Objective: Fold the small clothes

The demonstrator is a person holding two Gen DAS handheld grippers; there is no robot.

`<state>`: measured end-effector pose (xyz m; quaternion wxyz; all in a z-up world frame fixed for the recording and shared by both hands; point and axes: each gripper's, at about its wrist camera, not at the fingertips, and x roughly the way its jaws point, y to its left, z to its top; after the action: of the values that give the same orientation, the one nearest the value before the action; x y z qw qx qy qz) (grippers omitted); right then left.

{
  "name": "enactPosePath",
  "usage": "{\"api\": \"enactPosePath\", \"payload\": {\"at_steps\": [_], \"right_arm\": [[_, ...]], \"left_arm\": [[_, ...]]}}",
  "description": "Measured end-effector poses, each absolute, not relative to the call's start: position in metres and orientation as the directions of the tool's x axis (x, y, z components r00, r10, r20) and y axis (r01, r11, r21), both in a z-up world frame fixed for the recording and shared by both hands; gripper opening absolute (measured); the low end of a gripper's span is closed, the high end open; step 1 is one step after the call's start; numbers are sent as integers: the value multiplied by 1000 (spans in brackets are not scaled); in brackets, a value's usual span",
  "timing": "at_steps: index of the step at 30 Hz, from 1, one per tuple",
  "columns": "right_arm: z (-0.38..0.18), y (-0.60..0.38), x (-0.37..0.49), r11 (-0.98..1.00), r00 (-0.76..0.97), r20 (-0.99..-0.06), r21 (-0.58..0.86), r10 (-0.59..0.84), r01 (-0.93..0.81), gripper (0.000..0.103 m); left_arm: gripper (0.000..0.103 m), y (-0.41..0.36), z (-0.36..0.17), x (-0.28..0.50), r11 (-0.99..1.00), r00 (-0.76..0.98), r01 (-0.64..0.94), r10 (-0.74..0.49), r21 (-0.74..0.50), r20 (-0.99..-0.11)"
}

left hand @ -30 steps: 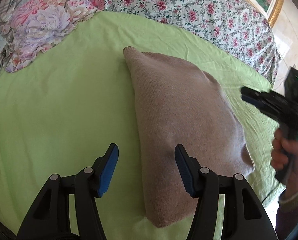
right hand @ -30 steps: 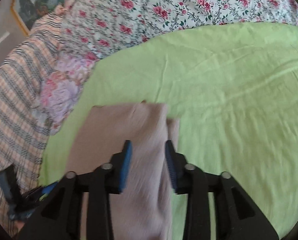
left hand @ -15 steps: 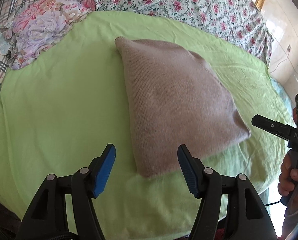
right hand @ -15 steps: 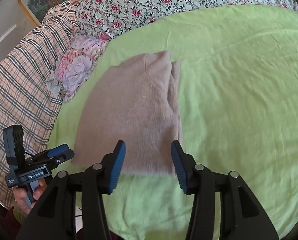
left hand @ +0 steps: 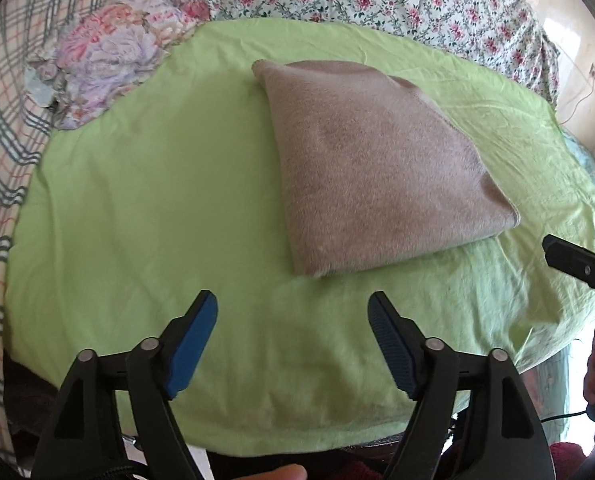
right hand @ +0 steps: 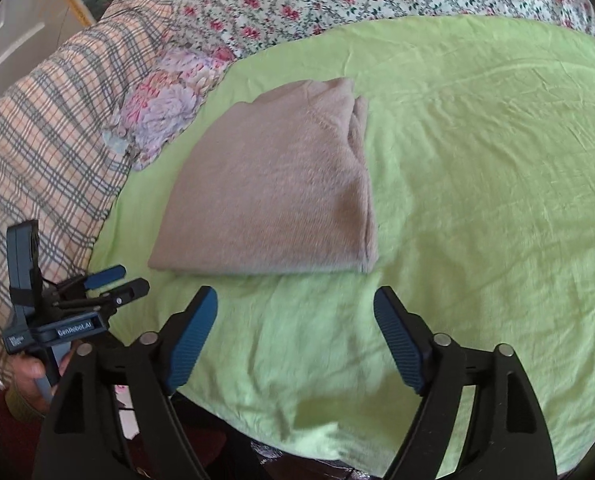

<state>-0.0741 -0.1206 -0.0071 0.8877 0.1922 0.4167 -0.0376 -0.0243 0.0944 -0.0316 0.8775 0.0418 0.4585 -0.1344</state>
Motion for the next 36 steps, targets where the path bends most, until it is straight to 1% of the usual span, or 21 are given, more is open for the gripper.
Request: {"api": "enactPosePath", "payload": {"at_steps": [6, 9, 13, 20, 29, 36], "right_arm": [[-9, -102, -72, 951, 643, -762, 249, 75, 185, 87], [-7, -102, -65, 952, 649, -757, 249, 78, 176, 89], [-4, -98, -56, 962, 654, -755, 213, 49, 173, 92], [-6, -98, -42, 969, 630, -776, 183, 39, 166, 93], [-5, -109, -25, 965, 617, -785, 193, 43, 179, 93], [-1, -119, -15, 956, 629, -776, 217, 47, 196, 93]], "left_arm": [[83, 84, -27, -32, 956, 567, 293, -163, 13, -808], [84, 80, -22, -27, 955, 580, 295, -160, 23, -799], [85, 75, -16, -19, 958, 592, 284, -152, 29, -792], [86, 69, -14, -8, 960, 601, 269, -108, 74, -792], [87, 67, -13, 9, 960, 606, 247, -46, 134, -794], [89, 66, -9, 19, 962, 612, 238, -43, 132, -789]]}}
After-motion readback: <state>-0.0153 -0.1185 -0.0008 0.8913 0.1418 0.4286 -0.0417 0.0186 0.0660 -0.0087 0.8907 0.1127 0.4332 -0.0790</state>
